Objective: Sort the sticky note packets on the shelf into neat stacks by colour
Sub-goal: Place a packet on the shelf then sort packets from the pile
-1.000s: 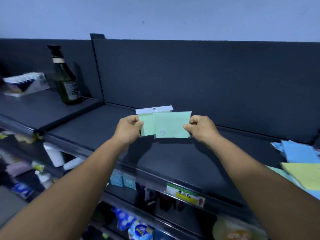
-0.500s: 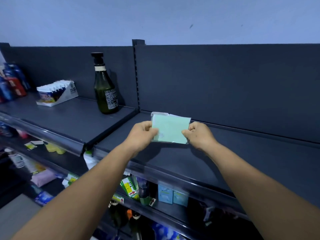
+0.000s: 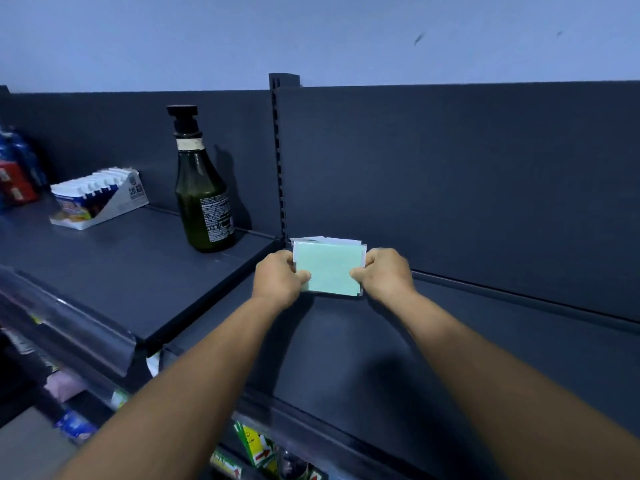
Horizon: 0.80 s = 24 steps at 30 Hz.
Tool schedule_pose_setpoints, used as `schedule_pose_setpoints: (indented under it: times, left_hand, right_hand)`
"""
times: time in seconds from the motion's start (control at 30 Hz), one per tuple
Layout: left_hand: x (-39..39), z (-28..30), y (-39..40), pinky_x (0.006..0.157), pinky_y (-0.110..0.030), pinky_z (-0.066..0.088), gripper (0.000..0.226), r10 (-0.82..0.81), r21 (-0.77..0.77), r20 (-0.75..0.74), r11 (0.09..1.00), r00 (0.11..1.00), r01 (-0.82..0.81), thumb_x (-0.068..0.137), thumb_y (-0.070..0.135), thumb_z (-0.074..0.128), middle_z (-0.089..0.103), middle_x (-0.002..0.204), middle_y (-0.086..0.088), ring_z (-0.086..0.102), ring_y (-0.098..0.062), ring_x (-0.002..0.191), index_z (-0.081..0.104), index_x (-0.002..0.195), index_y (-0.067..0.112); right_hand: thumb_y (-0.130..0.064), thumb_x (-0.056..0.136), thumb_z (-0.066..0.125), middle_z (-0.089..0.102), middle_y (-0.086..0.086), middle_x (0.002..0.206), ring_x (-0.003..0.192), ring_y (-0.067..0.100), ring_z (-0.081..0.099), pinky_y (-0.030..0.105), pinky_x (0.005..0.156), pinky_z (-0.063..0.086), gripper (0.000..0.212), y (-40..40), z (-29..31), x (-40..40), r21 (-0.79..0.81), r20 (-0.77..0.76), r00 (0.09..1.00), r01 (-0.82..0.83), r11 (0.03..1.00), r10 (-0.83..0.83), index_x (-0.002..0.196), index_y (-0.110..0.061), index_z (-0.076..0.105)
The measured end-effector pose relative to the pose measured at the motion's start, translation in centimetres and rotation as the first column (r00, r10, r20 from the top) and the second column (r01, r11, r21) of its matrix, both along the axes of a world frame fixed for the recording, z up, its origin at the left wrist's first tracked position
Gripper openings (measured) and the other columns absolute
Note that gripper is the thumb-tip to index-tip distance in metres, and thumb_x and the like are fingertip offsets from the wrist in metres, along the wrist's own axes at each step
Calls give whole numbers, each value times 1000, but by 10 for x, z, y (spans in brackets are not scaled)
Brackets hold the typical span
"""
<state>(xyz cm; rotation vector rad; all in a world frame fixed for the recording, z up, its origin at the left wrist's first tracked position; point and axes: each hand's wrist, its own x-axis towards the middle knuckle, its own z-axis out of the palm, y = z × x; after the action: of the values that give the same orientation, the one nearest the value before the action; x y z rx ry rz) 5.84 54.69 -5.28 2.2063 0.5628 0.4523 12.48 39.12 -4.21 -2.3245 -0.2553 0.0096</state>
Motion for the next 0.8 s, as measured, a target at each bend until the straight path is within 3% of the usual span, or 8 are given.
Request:
schedule_pose_setpoints:
  times: [0.07, 0.17, 0.27, 0.37, 0.63, 0.7, 0.8]
  left_hand:
    - [12, -6, 2, 75, -27, 48, 20, -21, 59, -68, 998, 997, 25, 82, 13, 68, 68, 95, -4, 63, -20, 88, 65, 101, 9]
    - [28, -12, 5, 79, -27, 49, 28, -51, 73, -106, 996, 993, 59, 81, 11, 67, 69, 101, -4, 63, -22, 94, 62, 108, 9]
    - [41, -11, 8, 79, -25, 46, 38, -60, 74, -95, 995, 994, 67, 81, 7, 66, 66, 107, -5, 61, -22, 99, 56, 118, 11]
    - [52, -11, 12, 83, -28, 48, 44, -63, 73, -80, 995, 995, 69, 82, 4, 63, 65, 110, -4, 61, -23, 100, 53, 124, 14]
    - [64, -13, 24, 80, -34, 51, 24, -169, 178, -134, 965, 976, 192, 83, 7, 60, 67, 101, -6, 61, -27, 96, 57, 106, 10]
    - [62, -12, 26, 80, -33, 47, 25, -203, 228, -194, 942, 960, 245, 85, 10, 60, 63, 111, -11, 58, -30, 104, 53, 110, 8]
    - [56, -9, 27, 109, -33, 32, 58, -258, 285, -255, 901, 932, 327, 92, 17, 59, 36, 150, -9, 36, -25, 136, 34, 144, 9]
  right_hand:
    - [-12, 78, 62, 66, 4, 83, 72, 25, 60, 26, 53, 41, 4, 5, -7, 9, -67, -36, 999, 0, 998, -2, 75, -11, 58]
    - [-10, 79, 61, 55, 4, 74, 62, 22, 49, 23, 46, 32, 21, 12, -16, 19, -154, -65, 997, 23, 988, -33, 65, -13, 44]
    - [-12, 80, 60, 58, 4, 85, 77, 27, 56, 26, 55, 39, 9, 19, -18, 26, -181, -29, 999, 34, 983, -39, 80, -12, 51]
    - [-11, 83, 59, 58, 6, 93, 87, 29, 56, 30, 66, 44, 15, 27, -23, 27, -171, 11, 999, 41, 984, -39, 89, -14, 45]
    - [-13, 87, 60, 61, 13, 112, 103, 34, 59, 32, 73, 46, 34, 39, -26, 25, -236, 24, 997, 82, 968, -79, 118, -7, 48]
    - [-14, 87, 59, 62, 12, 113, 103, 33, 58, 29, 71, 43, 33, 38, -24, 22, -253, 3, 998, 65, 965, -66, 117, -8, 49]
    - [-20, 89, 58, 61, 12, 113, 105, 32, 56, 28, 70, 37, 21, 34, -19, 12, -302, -19, 999, 39, 953, -47, 103, -9, 46]
